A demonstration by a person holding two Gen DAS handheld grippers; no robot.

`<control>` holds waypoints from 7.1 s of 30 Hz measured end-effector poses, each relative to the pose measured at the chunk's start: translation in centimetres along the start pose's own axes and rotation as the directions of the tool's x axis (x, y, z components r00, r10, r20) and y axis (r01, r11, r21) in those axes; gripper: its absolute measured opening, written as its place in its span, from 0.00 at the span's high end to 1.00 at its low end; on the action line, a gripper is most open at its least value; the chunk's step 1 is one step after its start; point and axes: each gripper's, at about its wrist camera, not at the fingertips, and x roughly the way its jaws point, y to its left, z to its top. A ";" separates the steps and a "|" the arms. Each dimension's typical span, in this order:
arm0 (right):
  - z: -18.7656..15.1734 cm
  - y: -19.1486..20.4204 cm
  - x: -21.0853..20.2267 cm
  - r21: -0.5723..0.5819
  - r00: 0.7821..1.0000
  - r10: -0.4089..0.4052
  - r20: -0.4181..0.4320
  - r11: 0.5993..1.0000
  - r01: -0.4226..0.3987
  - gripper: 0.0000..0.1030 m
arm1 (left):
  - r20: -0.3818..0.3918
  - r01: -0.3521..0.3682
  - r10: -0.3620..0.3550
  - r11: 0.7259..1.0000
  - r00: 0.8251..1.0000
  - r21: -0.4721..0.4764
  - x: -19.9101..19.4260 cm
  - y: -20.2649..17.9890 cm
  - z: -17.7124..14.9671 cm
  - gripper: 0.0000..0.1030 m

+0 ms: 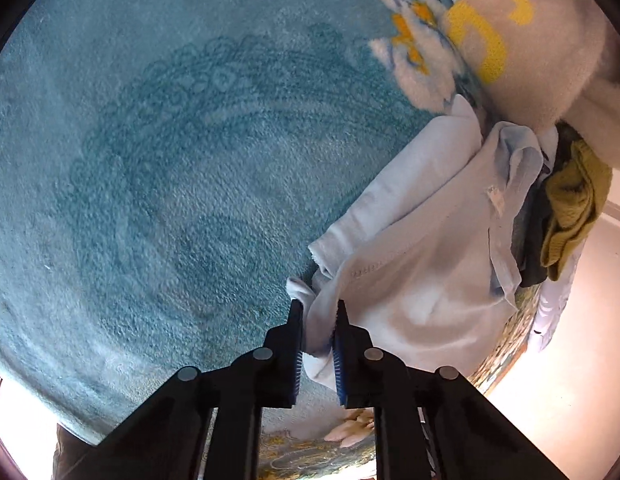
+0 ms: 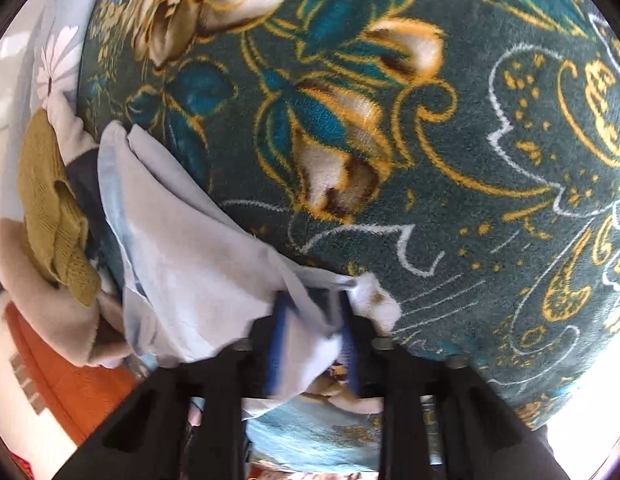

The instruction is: Fold clothes

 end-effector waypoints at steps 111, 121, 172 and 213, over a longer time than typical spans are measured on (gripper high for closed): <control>-0.6 -1.4 -9.1 -0.204 0.998 -0.070 -0.001 0.977 0.069 0.92 | -0.092 -0.227 0.407 0.668 0.909 0.708 15.7 -13.9 -13.6 0.80; -6.9 11.1 -11.5 -0.548 0.997 -0.014 0.070 0.835 0.051 0.93 | -0.073 -0.160 0.228 0.845 0.971 0.510 4.6 -8.1 -6.8 0.72; -23.3 14.1 3.9 -0.766 0.959 -0.273 -0.076 0.632 0.119 0.58 | -0.133 0.104 -0.029 0.787 0.991 0.608 6.1 -13.5 10.7 0.28; -22.1 11.8 9.3 -0.538 0.983 -0.069 -0.171 0.842 -0.034 0.47 | 0.229 0.224 -0.217 0.975 0.949 -0.005 -12.5 11.3 14.8 0.83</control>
